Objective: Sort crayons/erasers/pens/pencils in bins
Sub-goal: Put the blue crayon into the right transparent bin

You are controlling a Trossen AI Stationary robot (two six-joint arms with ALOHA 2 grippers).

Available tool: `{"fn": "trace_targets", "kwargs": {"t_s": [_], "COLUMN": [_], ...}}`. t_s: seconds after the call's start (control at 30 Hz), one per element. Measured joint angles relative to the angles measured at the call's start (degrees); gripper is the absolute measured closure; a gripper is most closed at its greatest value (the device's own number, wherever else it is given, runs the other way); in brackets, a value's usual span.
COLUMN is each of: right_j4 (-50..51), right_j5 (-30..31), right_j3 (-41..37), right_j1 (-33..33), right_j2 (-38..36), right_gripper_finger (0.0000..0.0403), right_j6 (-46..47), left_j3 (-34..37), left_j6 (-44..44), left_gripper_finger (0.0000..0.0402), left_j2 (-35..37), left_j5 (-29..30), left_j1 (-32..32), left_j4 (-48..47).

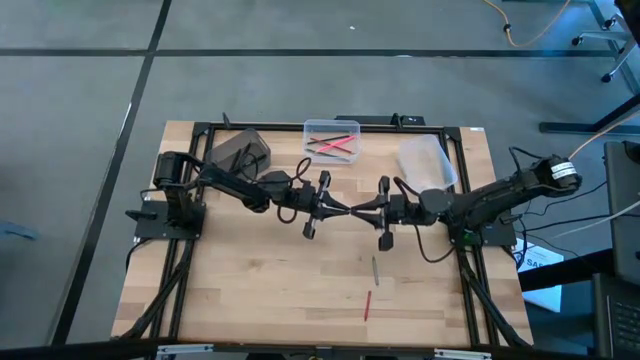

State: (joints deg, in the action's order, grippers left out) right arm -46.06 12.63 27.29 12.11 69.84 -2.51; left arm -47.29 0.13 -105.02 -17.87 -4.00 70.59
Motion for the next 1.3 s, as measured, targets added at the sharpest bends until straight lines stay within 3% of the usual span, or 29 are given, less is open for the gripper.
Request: {"fn": "trace_targets", "kwargs": {"t_s": [0.33, 0.63, 0.8, 0.9, 1.1, 1.3], "right_j4": [0.9, 11.7, 18.5, 23.3, 42.1, 61.7], "right_j5": [1.6, 15.7, 17.6, 20.8, 35.9, 35.9], "right_j3": [0.0, 0.0, 0.0, 0.0, 0.0, 0.0], "right_j1": [-0.3, -1.3, -3.6, -4.6, -8.8, -17.3], "right_j2": [0.0, -3.9, -7.3, -9.1, -14.1, -16.5], "right_gripper_finger": [0.037, 0.037, 0.0369, 0.037, 0.0369, 0.0369], "right_j6": [-1.9, -2.0, 1.7, 3.7, 10.7, 23.1], "left_j3": [0.0, 0.0, 0.0, 0.0, 0.0, -2.4], "left_j6": [0.0, 0.0, 0.0, 0.3, 0.4, 0.5], "left_gripper_finger": [0.0328, 0.0266, 0.0242, 0.0235, 0.0233, 0.0233], "left_j2": [0.1, 0.1, 0.1, 0.1, -0.9, -4.8], "left_j5": [4.1, 12.9, 14.4, 14.4, 15.5, 14.8], "left_j1": [-0.1, -1.8, -2.6, -2.7, -2.5, -2.0], "left_j4": [-2.1, -13.7, -16.3, -16.7, -21.3, -20.9]}}
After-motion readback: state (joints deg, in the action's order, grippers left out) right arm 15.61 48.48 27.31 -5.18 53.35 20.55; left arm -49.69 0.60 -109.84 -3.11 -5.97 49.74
